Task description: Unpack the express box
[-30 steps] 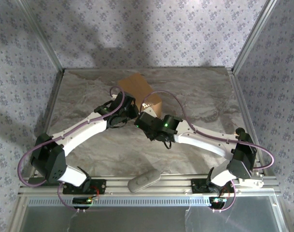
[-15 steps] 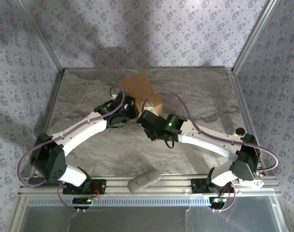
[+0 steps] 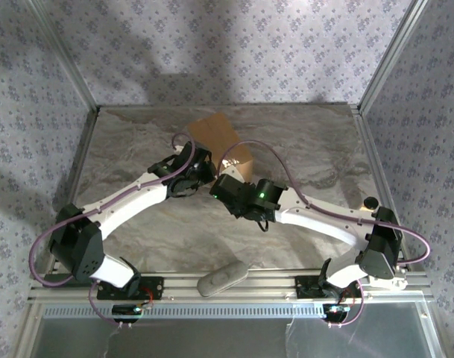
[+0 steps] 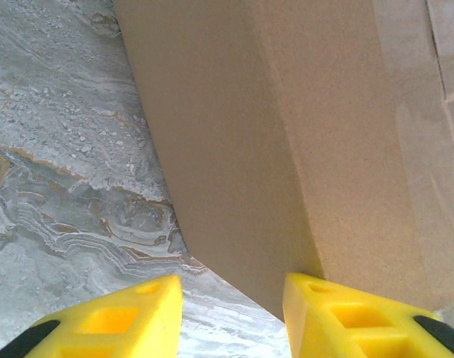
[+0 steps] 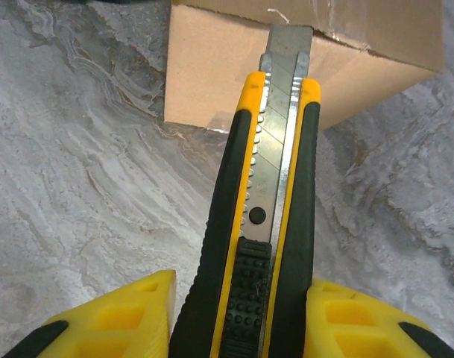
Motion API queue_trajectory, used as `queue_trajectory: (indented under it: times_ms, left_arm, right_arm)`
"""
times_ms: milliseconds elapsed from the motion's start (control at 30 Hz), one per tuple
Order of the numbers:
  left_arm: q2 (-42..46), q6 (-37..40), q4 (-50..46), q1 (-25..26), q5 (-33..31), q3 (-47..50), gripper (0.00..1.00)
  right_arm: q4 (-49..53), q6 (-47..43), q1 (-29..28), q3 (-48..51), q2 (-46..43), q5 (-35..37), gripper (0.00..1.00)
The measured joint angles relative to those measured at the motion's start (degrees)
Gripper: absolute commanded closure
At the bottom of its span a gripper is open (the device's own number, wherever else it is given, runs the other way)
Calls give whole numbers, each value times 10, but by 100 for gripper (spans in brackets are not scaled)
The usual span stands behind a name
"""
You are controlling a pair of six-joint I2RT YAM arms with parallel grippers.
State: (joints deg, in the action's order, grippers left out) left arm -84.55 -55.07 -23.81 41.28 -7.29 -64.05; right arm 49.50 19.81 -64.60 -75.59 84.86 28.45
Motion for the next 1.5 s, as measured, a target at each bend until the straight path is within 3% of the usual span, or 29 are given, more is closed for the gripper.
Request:
queue_trajectory:
  times_ms: [400,567,733,1267,1500]
  left_arm:
    - [-4,-23,5,3,-1,-1,57]
    - [-10,-25,13,7,3,-4,58]
    - [-11,-24,12,7,-1,-6,57]
    - [-7,11,-42,7,4,-26,57]
    - [26,52,-90,-23,31,-30,55]
  right_arm:
    - [-46,1,2,38,-22,-11,100]
    - [-78,7,12,45,-24,-98,100]
    - [-86,16,30,50,-30,-138,100]
    - [-49,-2,9,40,-30,-82,100]
    - [-55,-14,-8,37,-30,-78,100]
